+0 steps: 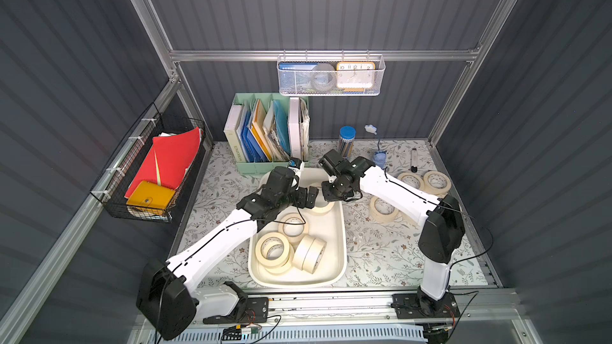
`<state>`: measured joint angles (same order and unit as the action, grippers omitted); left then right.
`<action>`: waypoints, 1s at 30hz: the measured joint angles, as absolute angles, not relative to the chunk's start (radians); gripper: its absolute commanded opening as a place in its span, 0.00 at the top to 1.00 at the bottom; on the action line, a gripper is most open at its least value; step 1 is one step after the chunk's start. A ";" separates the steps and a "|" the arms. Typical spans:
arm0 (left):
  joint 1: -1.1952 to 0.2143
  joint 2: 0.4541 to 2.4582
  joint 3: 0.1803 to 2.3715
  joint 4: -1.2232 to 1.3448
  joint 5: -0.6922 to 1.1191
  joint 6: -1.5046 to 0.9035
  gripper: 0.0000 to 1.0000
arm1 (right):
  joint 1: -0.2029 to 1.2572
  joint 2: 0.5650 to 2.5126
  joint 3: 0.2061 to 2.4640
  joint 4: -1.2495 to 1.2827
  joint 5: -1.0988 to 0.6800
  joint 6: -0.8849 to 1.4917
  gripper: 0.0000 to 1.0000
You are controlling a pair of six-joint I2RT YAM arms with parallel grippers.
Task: Take out the art tape in the storage box
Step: Pick up the art tape from the storage box, then place the art tape at the center of the board.
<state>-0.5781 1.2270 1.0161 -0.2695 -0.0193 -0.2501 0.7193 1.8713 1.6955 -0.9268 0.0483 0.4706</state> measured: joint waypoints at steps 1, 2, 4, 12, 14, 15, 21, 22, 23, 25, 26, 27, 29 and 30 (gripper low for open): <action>-0.578 1.196 1.002 -0.258 -0.020 -0.252 0.00 | 0.711 1.851 1.674 -0.929 0.051 0.471 1.00; -0.578 1.172 0.990 -0.248 -0.023 -0.254 0.00 | 0.702 1.830 1.654 -0.931 0.053 0.472 1.00; -0.578 1.126 0.965 -0.233 -0.035 -0.257 0.00 | 0.677 1.773 1.606 -0.934 0.062 0.476 1.00; -0.578 1.144 0.959 -0.254 -0.073 -0.252 0.00 | 0.569 1.423 1.335 -0.992 0.191 0.522 1.00; -0.578 1.157 0.959 -0.263 -0.082 -0.250 0.00 | 0.508 1.319 1.242 -1.008 0.221 0.540 1.00; -0.578 1.162 0.959 -0.265 -0.083 -0.250 0.00 | 0.465 1.263 1.191 -1.021 0.238 0.548 1.00; -0.578 1.195 0.940 -0.253 -0.083 -0.247 0.01 | 0.123 1.056 0.976 -1.103 0.269 0.588 1.00; -0.578 1.206 0.933 -0.249 -0.080 -0.247 0.01 | 0.070 1.049 0.955 -1.111 0.271 0.590 1.00; -0.578 1.214 0.928 -0.245 -0.076 -0.247 0.01 | 0.034 1.047 0.941 -1.116 0.270 0.591 1.00; -0.578 1.235 0.920 -0.243 -0.060 -0.247 0.01 | -0.058 1.050 0.910 -1.119 0.263 0.590 1.00; -0.578 1.242 0.919 -0.243 -0.055 -0.247 0.01 | -0.099 1.053 0.897 -1.117 0.255 0.588 1.00; -0.578 1.248 0.919 -0.243 -0.048 -0.247 0.01 | -0.142 1.055 0.883 -1.111 0.249 0.586 1.00; -0.578 1.253 0.919 -0.242 -0.036 -0.248 0.01 | -0.221 1.055 0.858 -1.093 0.237 0.582 1.00; -0.578 1.253 0.919 -0.241 -0.029 -0.248 0.01 | -0.259 1.055 0.850 -1.085 0.230 0.579 1.00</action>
<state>-0.5781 1.2533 0.9188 -0.2413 -0.0292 -0.2478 -0.2592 1.0554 0.8505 -1.0855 0.2302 0.5785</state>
